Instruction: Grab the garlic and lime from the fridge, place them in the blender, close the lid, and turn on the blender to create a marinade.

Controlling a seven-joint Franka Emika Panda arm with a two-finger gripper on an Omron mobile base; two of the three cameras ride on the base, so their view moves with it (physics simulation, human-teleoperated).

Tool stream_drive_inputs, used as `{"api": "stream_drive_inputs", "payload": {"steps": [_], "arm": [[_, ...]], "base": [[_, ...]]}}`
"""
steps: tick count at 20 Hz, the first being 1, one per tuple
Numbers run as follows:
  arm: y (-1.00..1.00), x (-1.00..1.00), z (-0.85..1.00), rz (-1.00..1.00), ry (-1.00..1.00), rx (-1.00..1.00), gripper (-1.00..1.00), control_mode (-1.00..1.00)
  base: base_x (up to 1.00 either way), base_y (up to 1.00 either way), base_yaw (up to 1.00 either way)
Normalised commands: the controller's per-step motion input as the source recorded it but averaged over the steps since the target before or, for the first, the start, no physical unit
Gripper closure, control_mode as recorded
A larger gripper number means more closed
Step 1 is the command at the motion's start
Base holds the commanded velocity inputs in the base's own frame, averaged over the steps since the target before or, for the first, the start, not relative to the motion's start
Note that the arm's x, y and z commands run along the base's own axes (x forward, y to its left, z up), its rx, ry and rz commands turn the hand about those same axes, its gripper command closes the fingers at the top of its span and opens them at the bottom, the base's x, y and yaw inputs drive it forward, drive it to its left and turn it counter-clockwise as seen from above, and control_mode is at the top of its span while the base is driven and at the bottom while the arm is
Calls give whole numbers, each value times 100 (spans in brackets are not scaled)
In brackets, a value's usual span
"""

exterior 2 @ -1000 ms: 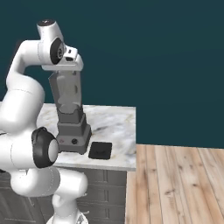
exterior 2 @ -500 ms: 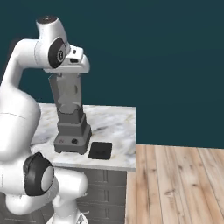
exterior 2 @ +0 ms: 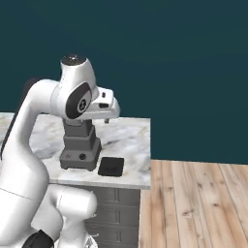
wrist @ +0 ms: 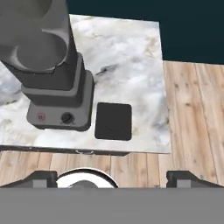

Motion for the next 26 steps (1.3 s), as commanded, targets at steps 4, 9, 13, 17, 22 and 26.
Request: {"api": "stream_drive_inputs", "payload": {"steps": [4,9,13,17,22,26], "arm": [[-49,-49,-100,3,39,-8,-100,-100],[-4,23,-91,8,25,0,-100,-100],[0,5,-76,13,7,1,-100,-100],[0,19,-74,13,1,6,-100,-100],[2,33,-35,8,0,2,-100,-100],[3,29,-1,0,0,0,-100,-100]], "base": [[0,0,0],[0,0,0],[0,0,0],[0,0,0],[0,0,0],[0,0,0]]}}
